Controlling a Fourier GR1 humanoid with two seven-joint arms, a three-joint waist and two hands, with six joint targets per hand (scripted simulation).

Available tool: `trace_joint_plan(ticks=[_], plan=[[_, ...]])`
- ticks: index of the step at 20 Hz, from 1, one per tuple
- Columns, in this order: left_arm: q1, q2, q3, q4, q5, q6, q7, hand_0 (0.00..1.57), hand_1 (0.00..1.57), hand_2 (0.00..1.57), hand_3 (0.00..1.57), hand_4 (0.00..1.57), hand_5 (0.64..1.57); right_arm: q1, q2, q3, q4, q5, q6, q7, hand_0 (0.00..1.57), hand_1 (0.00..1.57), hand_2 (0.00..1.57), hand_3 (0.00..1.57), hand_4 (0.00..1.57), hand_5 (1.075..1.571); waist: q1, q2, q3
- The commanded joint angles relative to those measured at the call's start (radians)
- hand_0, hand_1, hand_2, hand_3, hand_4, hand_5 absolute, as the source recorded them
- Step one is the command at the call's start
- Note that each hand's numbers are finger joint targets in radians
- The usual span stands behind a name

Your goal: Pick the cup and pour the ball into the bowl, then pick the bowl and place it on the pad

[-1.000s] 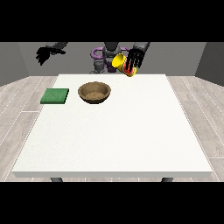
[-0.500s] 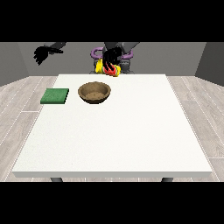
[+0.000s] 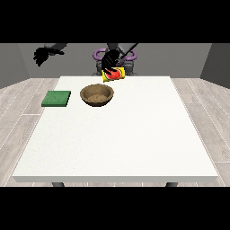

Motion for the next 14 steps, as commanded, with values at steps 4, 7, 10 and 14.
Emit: trace_joint_plan(ticks=[4, 7, 10, 14], plan=[[-0.016, 0.006, 0.013, -0.008, -0.093, -0.055, -0.043, 1.45, 1.45, 1.57, 1.57, 1.53, 1.134, -0.020, 0.033, 0.023, -0.039, -0.023, -0.007, 0.063, 0.00, 0.00, 0.00, 0.00, 0.00, 1.569, -0.012, 0.010, -0.0012], [0.034, 0.016, 0.220, -0.109, 0.132, 0.070, -0.014, 1.48, 1.48, 1.57, 1.57, 1.50, 1.222, 0.036, 0.051, 0.008, -0.009, -0.007, -0.046, 0.044, 0.00, 0.00, 0.00, 0.00, 0.00, 1.568, 0.063, -0.023, -0.0045], [0.110, -0.001, 0.410, -0.179, 0.313, 0.190, 0.057, 1.30, 1.30, 1.57, 1.57, 1.57, 1.190, 0.052, 0.031, -0.002, -0.021, -0.011, -0.042, 0.056, 0.00, 0.00, 0.00, 0.00, 0.00, 1.568, 0.093, -0.024, -0.0128], [0.223, -0.045, 0.575, -0.278, 0.540, 0.332, -0.023, 1.02, 1.02, 1.26, 0.94, 1.39, 1.300, 0.045, 0.058, -0.010, -0.037, -0.016, -0.096, 0.077, 0.00, 0.00, 0.00, 0.00, 0.22, 1.565, 0.147, -0.005, -0.0162]])
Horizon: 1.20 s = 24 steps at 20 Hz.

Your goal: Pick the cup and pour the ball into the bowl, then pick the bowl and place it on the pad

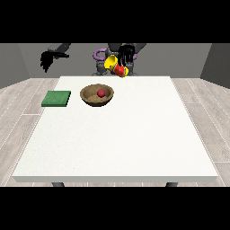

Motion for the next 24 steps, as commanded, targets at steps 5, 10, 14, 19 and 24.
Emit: trace_joint_plan(ticks=[5, 10, 14, 19, 24], plan=[[0.230, -0.045, 0.276, -0.236, 0.613, 0.211, -0.152, 0.00, 0.00, 0.00, 0.00, 0.00, 1.541, -0.070, 0.084, 0.032, -0.049, 0.008, -0.066, -0.014, 0.00, 0.00, 0.00, 0.00, 0.33, 1.568, -0.010, 0.165, -0.0152], [0.338, -0.046, 0.265, -0.398, 0.969, 0.089, -0.401, 0.00, 0.00, 0.00, 0.00, 0.00, 1.563, -0.110, 0.175, 0.077, -0.077, 0.078, -0.220, 0.005, 0.00, 0.00, 0.00, 0.00, 0.25, 1.571, 0.057, 0.183, -0.0020], [0.480, -0.046, 0.219, -0.445, 1.096, -0.011, -0.611, 0.00, 0.00, 0.00, 0.00, 0.00, 1.565, -0.131, 0.250, 0.073, -0.070, 0.095, -0.334, -0.011, 0.00, 0.00, 0.00, 0.00, 0.29, 1.570, 0.122, 0.228, 0.0070], [0.442, 0.002, 0.307, -0.455, 1.137, -0.160, -0.631, 0.00, 0.00, 0.00, 0.00, 0.00, 1.563, -0.197, 0.288, 0.069, 0.021, 0.115, -0.422, -0.064, 0.00, 0.00, 0.00, 0.00, 0.33, 1.570, 0.156, 0.252, 0.0104], [0.449, 0.033, 0.326, -0.520, 1.141, -0.198, -0.585, 0.00, 0.00, 0.00, 0.00, 0.00, 1.565, -0.289, 0.206, 0.022, 0.186, 0.075, -0.383, -0.086, 0.00, 0.00, 0.00, 0.00, 0.26, 1.567, 0.160, 0.243, 0.0110]])
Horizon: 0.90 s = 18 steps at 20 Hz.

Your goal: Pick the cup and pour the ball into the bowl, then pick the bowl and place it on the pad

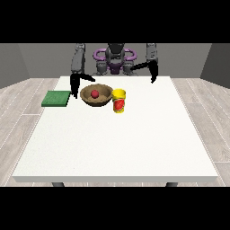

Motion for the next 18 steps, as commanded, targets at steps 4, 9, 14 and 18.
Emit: trace_joint_plan(ticks=[4, 9, 14, 18], plan=[[-0.015, 0.063, 0.067, -0.066, 0.046, -0.076, 0.007, 0.00, 0.00, 0.00, 0.00, 0.00, 1.566, -0.069, -0.040, -0.036, 0.190, -0.028, 0.047, -0.162, 0.00, 0.00, 0.00, 0.00, 0.19, 1.563, 0.004, 0.065, 0.0013], [-0.016, 0.051, 0.064, -0.080, 0.023, -0.072, 0.043, 0.00, 0.00, 0.00, 0.00, 0.00, 1.566, -0.126, -0.010, -0.001, 0.289, -0.003, -0.003, -0.188, 0.00, 0.00, 0.00, 0.00, 0.09, 1.563, -0.011, 0.043, 0.0012], [0.071, 0.054, 0.048, -0.130, 0.016, -0.099, 0.011, 0.00, 0.00, 0.00, 0.00, 0.00, 1.566, -0.134, -0.009, -0.016, 0.368, -0.022, -0.005, -0.228, 0.00, 0.00, 0.00, 0.00, 0.14, 1.565, 0.019, 0.033, 0.0013], [0.009, 0.065, 0.042, -0.188, 0.045, -0.130, 0.044, 0.00, 0.00, 0.00, 0.00, 0.08, 1.571, -0.045, -0.044, -0.054, 0.437, 0.008, -0.155, -0.124, 1.45, 1.45, 1.57, 0.00, 0.47, 1.512, 0.073, 0.092, 0.0017]])
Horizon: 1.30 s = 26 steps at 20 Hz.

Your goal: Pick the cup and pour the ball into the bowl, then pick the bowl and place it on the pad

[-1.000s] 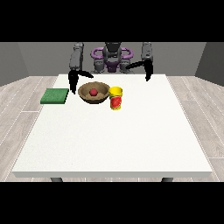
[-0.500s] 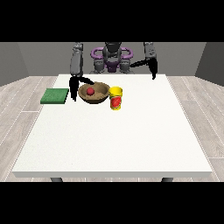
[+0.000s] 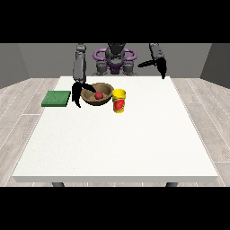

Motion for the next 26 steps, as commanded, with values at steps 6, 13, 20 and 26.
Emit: trace_joint_plan(ticks=[6, 13, 20, 26], plan=[[-0.032, -0.008, -0.031, -0.045, 0.013, -0.043, 0.031, 0.00, 0.00, 0.00, 0.00, 0.66, 1.531, 0.079, -0.096, 0.115, 0.104, 0.256, -0.372, 0.142, 1.57, 1.57, 1.57, 1.56, 0.94, 1.558, 0.111, 0.020, 0.0103], [0.037, 0.027, 0.061, 0.112, 0.064, -0.065, 0.004, 0.00, 0.00, 0.00, 0.00, 0.96, 1.422, -0.027, -0.063, 0.230, 0.045, 0.348, -0.439, 0.484, 1.57, 1.57, 1.57, 0.95, 0.87, 1.567, 0.010, -0.168, 0.0115], [0.139, 0.029, 0.119, 0.271, 0.043, 0.004, -0.036, 0.00, 0.00, 0.00, 0.00, 1.00, 1.404, -0.140, -0.075, 0.332, -0.070, 0.387, -0.282, 0.801, 1.57, 1.57, 1.57, 0.89, 0.81, 1.567, -0.205, -0.356, 0.0125], [0.113, 0.061, 0.138, 0.166, 0.076, -0.035, -0.024, 0.00, 0.00, 0.00, 0.00, 1.00, 1.418, -0.037, -0.240, 0.201, -0.105, 0.292, -0.172, 0.678, 1.57, 1.57, 1.57, 0.73, 0.78, 1.571, -0.155, -0.244, 0.0144]])
